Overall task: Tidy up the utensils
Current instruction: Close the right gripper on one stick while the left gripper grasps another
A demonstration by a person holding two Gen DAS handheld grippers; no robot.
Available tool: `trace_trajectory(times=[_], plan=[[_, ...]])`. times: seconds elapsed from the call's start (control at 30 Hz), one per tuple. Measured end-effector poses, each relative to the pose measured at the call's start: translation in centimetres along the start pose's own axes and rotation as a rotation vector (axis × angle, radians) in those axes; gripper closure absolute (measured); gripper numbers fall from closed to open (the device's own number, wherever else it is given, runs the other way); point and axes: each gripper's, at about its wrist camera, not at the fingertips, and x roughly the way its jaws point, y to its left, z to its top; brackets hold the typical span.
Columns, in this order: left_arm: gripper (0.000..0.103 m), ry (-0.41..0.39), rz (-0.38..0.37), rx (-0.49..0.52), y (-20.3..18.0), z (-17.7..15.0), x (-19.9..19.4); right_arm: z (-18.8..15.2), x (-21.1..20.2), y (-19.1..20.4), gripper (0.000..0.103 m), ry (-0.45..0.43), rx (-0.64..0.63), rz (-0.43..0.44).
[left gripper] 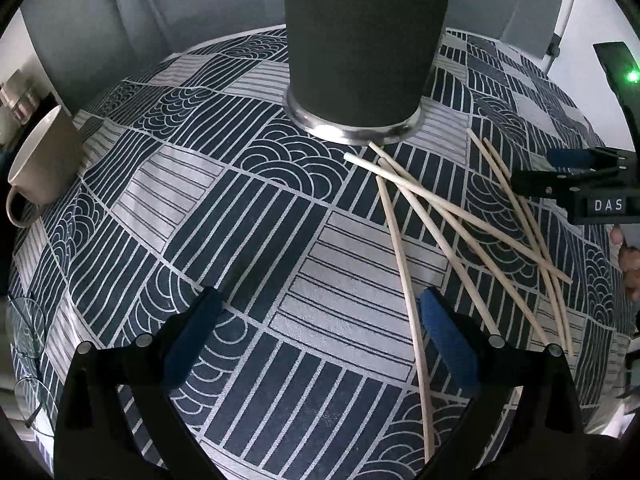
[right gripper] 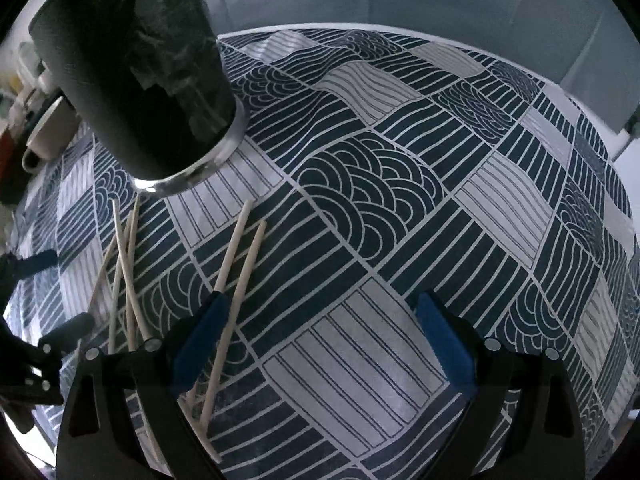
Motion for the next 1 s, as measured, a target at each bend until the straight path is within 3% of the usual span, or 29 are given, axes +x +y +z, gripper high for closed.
trace_trajectory(times=[0.2, 0.33, 0.4, 0.47, 0.7, 1.0], plan=[[0.004, 0.022, 0.012, -0.002, 0.0, -0.1, 0.0, -0.3, 0.2, 0.0, 0.009, 0.024, -0.011, -0.032], [0.004, 0.042, 0.004, 0.013, 0.4, -0.3, -0.2, -0.9, -0.2, -0.1, 0.013, 0.042, -0.021, -0.028], [0.004, 0.051, 0.001, 0.016, 0.7, -0.4, -0.2, -1.1, -0.6, -0.1, 0.022, 0.040, -0.034, -0.024], [0.004, 0.053, -0.003, 0.018, 1.0, -0.6, -0.4, -1.2, -1.0, -0.1, 0.039, 0.040, -0.047, -0.017], [0.007, 0.051, -0.013, 0.025, 2.0, -1.1, -0.7, -1.9, -1.8, -0.7, 0.061, 0.050, -0.036, -0.022], [0.032, 0.041, -0.027, 0.032, 3.8, -2.0, -1.8, -2.7, -2.6, -2.6, 0.093, 0.054, -0.010, -0.046]])
